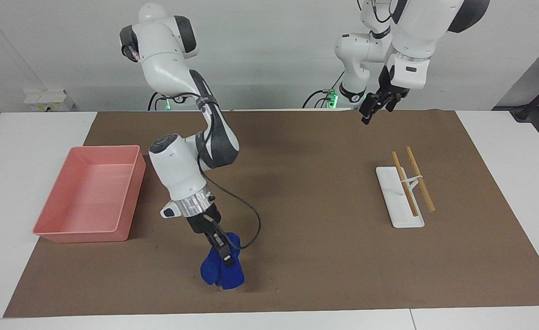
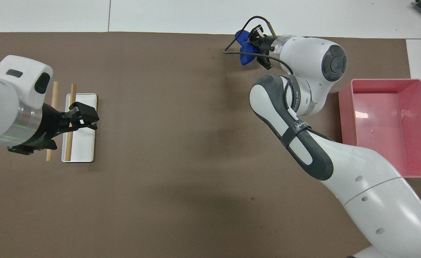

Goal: Wipe water with towel using both arms
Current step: 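Carry the blue cloth with the right gripper toward the pink bin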

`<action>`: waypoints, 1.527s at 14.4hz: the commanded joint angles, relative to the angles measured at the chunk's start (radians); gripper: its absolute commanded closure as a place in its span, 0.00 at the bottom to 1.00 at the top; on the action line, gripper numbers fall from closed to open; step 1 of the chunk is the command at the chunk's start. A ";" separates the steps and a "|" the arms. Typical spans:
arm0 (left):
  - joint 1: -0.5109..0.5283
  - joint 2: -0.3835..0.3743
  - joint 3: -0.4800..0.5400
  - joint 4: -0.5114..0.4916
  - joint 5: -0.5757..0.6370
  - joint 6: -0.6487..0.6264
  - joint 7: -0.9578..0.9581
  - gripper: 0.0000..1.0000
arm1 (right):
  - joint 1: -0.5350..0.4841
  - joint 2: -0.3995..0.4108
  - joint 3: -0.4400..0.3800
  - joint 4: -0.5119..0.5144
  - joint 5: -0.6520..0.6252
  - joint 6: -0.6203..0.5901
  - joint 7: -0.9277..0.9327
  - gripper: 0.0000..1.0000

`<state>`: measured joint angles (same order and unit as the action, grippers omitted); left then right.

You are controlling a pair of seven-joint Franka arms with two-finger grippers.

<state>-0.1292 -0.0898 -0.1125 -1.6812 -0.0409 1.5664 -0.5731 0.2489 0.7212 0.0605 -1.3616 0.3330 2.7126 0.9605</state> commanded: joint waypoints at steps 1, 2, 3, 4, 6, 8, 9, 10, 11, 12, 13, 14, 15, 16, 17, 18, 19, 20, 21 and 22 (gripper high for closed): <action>0.065 -0.019 -0.004 -0.012 0.010 -0.045 0.267 0.00 | 0.009 0.009 0.012 -0.022 -0.002 0.018 -0.055 1.00; 0.069 -0.028 -0.004 -0.026 0.059 -0.045 0.376 0.00 | 0.010 -0.002 0.012 -0.061 -0.002 0.029 -0.065 1.00; 0.068 -0.036 -0.006 -0.040 0.131 -0.046 0.515 0.00 | 0.010 -0.023 0.012 -0.112 -0.002 0.051 -0.068 1.00; 0.069 -0.038 -0.006 -0.040 0.163 -0.048 0.613 0.00 | 0.010 -0.040 0.012 -0.167 -0.002 0.073 -0.068 1.00; 0.072 -0.038 -0.006 -0.043 0.165 -0.039 0.648 0.00 | 0.010 -0.074 0.010 -0.252 -0.002 0.079 -0.068 1.00; 0.080 -0.039 -0.006 -0.048 0.165 -0.034 0.641 0.00 | 0.007 -0.091 0.010 -0.296 -0.002 0.078 -0.068 1.00; 0.082 -0.039 -0.004 -0.048 0.165 -0.037 0.638 0.00 | 0.003 -0.103 0.010 -0.319 -0.002 0.073 -0.068 1.00; 0.085 -0.041 -0.003 -0.051 0.165 -0.043 0.636 0.00 | 0.000 -0.109 0.010 -0.336 -0.002 0.067 -0.084 1.00; 0.118 -0.041 -0.004 -0.051 0.159 -0.036 0.637 0.00 | -0.002 -0.120 0.009 -0.356 -0.002 0.061 -0.106 1.00; 0.147 -0.041 -0.004 -0.057 0.119 -0.013 0.628 0.00 | -0.003 -0.124 0.008 -0.373 -0.002 0.053 -0.111 1.00; 0.169 -0.041 -0.003 -0.060 0.083 0.021 0.604 0.00 | -0.011 -0.135 0.007 -0.384 -0.002 0.029 -0.109 1.00; 0.186 -0.035 -0.003 -0.052 0.070 0.036 0.599 0.00 | -0.016 -0.144 0.007 -0.384 -0.002 -0.021 -0.109 1.00; 0.191 -0.027 -0.003 -0.048 0.068 0.047 0.599 0.00 | -0.019 -0.154 0.005 -0.384 -0.002 -0.080 -0.106 1.00; 0.192 0.004 -0.003 -0.013 0.068 0.040 0.599 0.00 | -0.020 -0.167 0.004 -0.390 -0.002 -0.132 -0.103 1.00; 0.192 0.060 -0.004 0.061 0.067 0.014 0.599 0.00 | -0.022 -0.184 0.001 -0.407 -0.002 -0.173 -0.103 1.00; 0.178 0.099 -0.006 0.122 0.078 -0.021 0.598 0.00 | -0.029 -0.204 0.001 -0.427 -0.002 -0.206 -0.103 1.00; 0.183 0.102 -0.007 0.129 0.069 -0.025 0.599 0.00 | -0.037 -0.225 0.001 -0.451 -0.002 -0.236 -0.104 1.00; 0.178 0.101 -0.007 0.126 0.076 -0.037 0.599 0.00 | -0.040 -0.248 0.001 -0.476 -0.002 -0.276 -0.104 1.00; 0.163 0.094 -0.003 0.104 0.081 -0.042 0.608 0.00 | -0.048 -0.268 0.001 -0.499 -0.002 -0.316 -0.104 1.00; 0.133 0.087 0.014 0.075 0.081 -0.008 0.608 0.00 | -0.048 -0.296 0.001 -0.528 -0.002 -0.348 -0.103 1.00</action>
<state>0.0475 -0.0072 -0.1206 -1.6022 0.0402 1.5615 0.0385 0.2155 0.4975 0.0555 -1.7757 0.3330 2.4211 0.8778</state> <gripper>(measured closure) 0.000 0.758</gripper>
